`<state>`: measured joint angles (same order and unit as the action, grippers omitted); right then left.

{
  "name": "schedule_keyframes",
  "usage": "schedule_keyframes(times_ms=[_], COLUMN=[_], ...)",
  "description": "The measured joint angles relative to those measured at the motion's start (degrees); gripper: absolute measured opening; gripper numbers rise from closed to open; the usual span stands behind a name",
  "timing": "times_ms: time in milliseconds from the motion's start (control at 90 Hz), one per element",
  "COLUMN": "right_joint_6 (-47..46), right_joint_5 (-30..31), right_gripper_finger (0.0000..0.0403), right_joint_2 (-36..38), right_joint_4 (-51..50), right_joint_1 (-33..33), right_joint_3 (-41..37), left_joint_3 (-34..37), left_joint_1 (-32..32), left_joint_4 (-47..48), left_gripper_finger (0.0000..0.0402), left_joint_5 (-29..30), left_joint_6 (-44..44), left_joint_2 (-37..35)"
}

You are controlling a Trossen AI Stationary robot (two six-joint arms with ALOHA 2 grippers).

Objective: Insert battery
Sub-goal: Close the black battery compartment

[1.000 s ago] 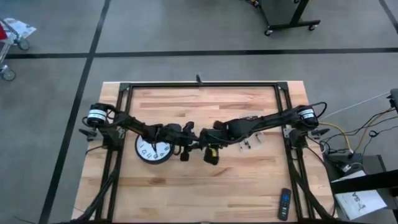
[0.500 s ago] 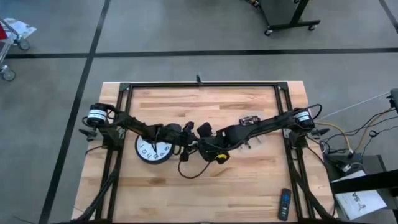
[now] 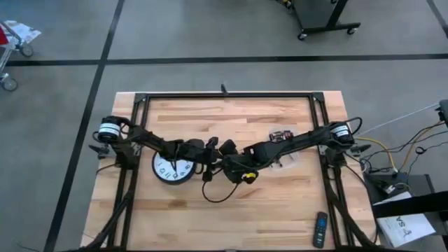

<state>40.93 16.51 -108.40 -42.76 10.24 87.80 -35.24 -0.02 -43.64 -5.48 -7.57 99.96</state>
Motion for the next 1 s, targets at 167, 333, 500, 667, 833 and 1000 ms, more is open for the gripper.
schedule_keyframes(times_ms=[167, 333, 500, 667, 833, 1000], right_joint_6=[0.51, 0.79, -1.69, -5.0, -18.03, -37.8], right_joint_5=[-0.01, 0.09, 0.24, 0.26, 0.02, -1.62], right_gripper_finger=[0.0147, 0.0135, 0.0112, 0.0095, 0.01, 0.0094], right_joint_2=[-1.91, -2.82, -3.09, -3.21, -3.21, -3.21], right_joint_4=[1.56, 1.69, 1.53, 1.48, 1.49, 1.55], right_joint_1=[0.0, 0.0, -0.02, -0.14, -0.42, -0.5], right_joint_3=[-0.13, -0.14, -0.11, -0.08, -0.08, -0.08], left_joint_3=[0.02, 0.02, 0.02, 0.02, 0.02, 0.02], left_joint_1=[-0.02, -0.06, -0.06, -0.06, -0.06, -0.08], left_joint_4=[0.04, 0.19, 0.11, 0.2, 0.17, 0.2], left_gripper_finger=[0.0089, 0.0089, 0.0089, 0.0089, 0.0089, 0.0089], left_joint_5=[-0.02, -0.02, -0.03, -0.02, -0.02, -0.15], left_joint_6=[0.0, -0.04, -0.15, -0.24, -0.28, -0.35], left_joint_2=[0.0, 0.11, 0.11, 0.11, 0.11, 0.11])
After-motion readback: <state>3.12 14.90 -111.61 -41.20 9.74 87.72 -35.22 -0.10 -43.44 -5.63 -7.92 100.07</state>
